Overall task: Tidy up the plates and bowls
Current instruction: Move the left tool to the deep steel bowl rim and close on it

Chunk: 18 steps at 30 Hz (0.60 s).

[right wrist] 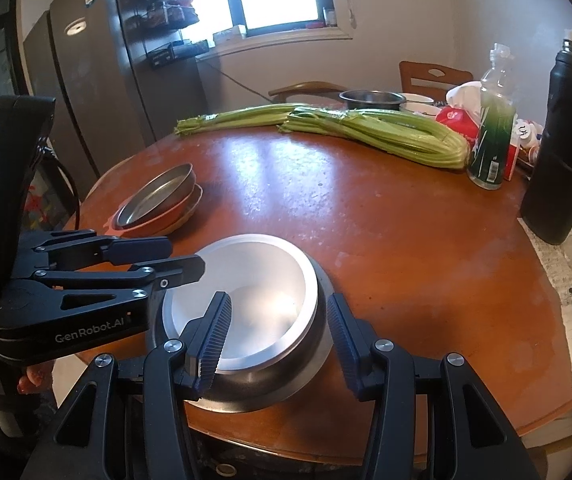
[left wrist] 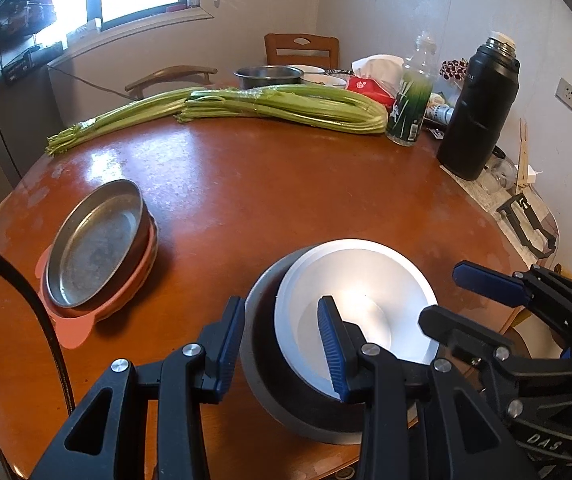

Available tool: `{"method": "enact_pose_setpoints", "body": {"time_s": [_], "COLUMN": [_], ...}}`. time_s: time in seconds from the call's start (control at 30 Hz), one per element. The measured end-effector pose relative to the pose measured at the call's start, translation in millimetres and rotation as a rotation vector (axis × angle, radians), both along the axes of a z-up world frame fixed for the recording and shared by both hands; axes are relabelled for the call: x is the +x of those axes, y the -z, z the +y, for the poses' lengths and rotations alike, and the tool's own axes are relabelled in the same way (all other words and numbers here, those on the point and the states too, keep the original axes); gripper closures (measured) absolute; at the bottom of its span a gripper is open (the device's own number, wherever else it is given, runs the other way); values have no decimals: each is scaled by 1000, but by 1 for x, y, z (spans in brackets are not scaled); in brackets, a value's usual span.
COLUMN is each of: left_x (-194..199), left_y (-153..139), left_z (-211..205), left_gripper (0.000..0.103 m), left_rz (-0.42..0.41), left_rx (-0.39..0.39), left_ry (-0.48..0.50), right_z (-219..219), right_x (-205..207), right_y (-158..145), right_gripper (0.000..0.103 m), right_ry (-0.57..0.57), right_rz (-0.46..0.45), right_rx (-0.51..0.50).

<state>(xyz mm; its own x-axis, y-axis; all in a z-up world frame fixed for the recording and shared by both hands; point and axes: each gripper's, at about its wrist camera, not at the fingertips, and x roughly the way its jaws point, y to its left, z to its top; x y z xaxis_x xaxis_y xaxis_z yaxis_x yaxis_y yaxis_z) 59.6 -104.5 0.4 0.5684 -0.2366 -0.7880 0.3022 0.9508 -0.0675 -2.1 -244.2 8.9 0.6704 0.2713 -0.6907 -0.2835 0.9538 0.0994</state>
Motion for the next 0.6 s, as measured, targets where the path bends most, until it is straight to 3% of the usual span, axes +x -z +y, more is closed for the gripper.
{"method": "enact_pose_setpoints", "body": {"time_s": [0.3,0.6], "left_x": [0,5], "left_y": [-7,3], "left_z": [22,35], "left_gripper": [65,65], "left_rz": [-15,25], "left_rx": [-15,-70], "left_ry": [-53,-52], "right_z": [-13,-22], "right_x": [4,8], "right_y": [-8,-5], "right_gripper": [51,50], "right_ry": [36,63], "right_rz": [-23,-8], "right_rx": [14,28]}}
